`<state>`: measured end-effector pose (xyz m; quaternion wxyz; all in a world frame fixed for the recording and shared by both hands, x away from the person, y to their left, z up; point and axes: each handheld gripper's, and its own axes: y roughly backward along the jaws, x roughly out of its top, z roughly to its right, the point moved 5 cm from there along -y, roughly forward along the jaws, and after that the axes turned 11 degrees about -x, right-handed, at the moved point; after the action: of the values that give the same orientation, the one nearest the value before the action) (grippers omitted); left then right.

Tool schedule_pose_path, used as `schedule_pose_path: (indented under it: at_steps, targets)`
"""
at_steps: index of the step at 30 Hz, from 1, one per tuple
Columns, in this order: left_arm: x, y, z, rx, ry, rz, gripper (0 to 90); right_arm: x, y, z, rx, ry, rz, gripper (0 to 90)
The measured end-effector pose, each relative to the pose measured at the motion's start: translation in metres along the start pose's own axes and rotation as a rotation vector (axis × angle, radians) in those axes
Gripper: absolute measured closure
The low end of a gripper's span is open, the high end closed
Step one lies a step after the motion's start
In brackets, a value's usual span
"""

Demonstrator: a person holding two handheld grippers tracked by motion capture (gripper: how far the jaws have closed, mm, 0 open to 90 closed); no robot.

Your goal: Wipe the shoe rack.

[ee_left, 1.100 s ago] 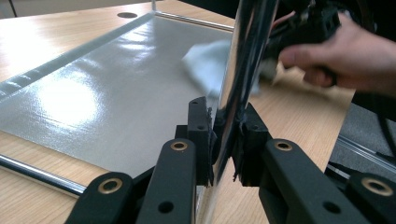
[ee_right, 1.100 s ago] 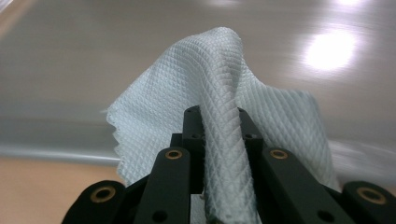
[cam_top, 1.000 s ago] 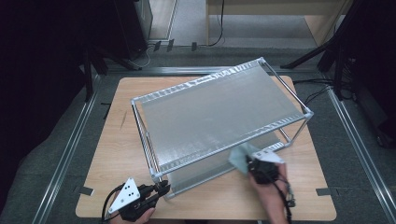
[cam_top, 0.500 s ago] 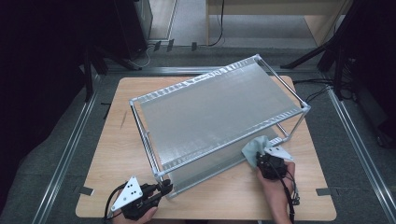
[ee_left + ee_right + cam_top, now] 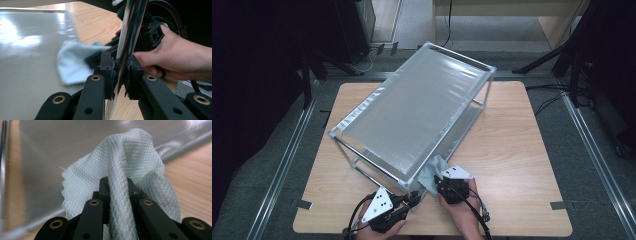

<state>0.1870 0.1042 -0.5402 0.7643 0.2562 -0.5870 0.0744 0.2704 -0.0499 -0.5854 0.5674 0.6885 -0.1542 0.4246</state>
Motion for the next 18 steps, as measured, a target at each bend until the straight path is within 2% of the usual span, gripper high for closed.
schedule_pose_path:
  at_steps: [1,2,3,4,5,7,10,11,12,15,16,17,18]
  targets:
    - [0.001,-0.003,0.001,0.013,-0.016,-0.005,79.7,0.0,0.0,-0.004,0.029,0.015,-0.002,80.7]
    - [0.001,-0.003,0.001,0.013,-0.016,-0.005,80.0,0.0,0.0,-0.004,0.029,0.015,-0.002,80.7]
    - [0.002,-0.007,0.004,0.033,-0.035,-0.018,79.8,0.0,-0.001,-0.008,0.05,0.05,0.007,80.4]
    - [0.002,-0.008,0.005,0.039,-0.034,-0.032,79.5,0.001,-0.002,-0.007,0.054,0.053,0.008,80.5]
    - [0.001,-0.008,0.005,0.041,-0.032,-0.044,75.1,0.001,-0.002,-0.003,0.055,0.049,0.008,80.3]
    - [-0.002,-0.003,0.003,0.039,-0.032,-0.052,62.0,0.002,0.0,0.007,0.02,0.041,0.015,80.3]
    - [-0.007,0.018,-0.004,0.024,0.008,-0.016,56.4,0.005,0.01,0.038,-0.05,0.011,0.036,80.3]
    - [-0.008,0.024,-0.005,0.024,0.018,-0.007,53.5,0.006,0.014,0.054,-0.088,0.004,0.047,80.3]
    - [-0.01,0.032,-0.008,0.032,0.016,-0.003,53.7,0.006,0.017,0.065,-0.106,-0.012,0.048,80.3]
    - [-0.014,0.056,-0.014,0.032,0.007,0.015,52.5,0.008,0.028,0.103,-0.156,-0.104,0.065,80.3]
    - [-0.013,0.064,-0.019,0.048,0.005,0.028,52.1,0.009,0.031,0.114,-0.175,-0.125,0.075,80.3]
    - [-0.012,0.068,-0.022,0.057,0.013,0.042,51.3,0.01,0.034,0.126,-0.201,-0.149,0.085,79.8]
    - [-0.011,0.074,-0.027,0.071,0.035,0.06,51.0,0.01,0.036,0.133,-0.214,-0.162,0.091,78.6]
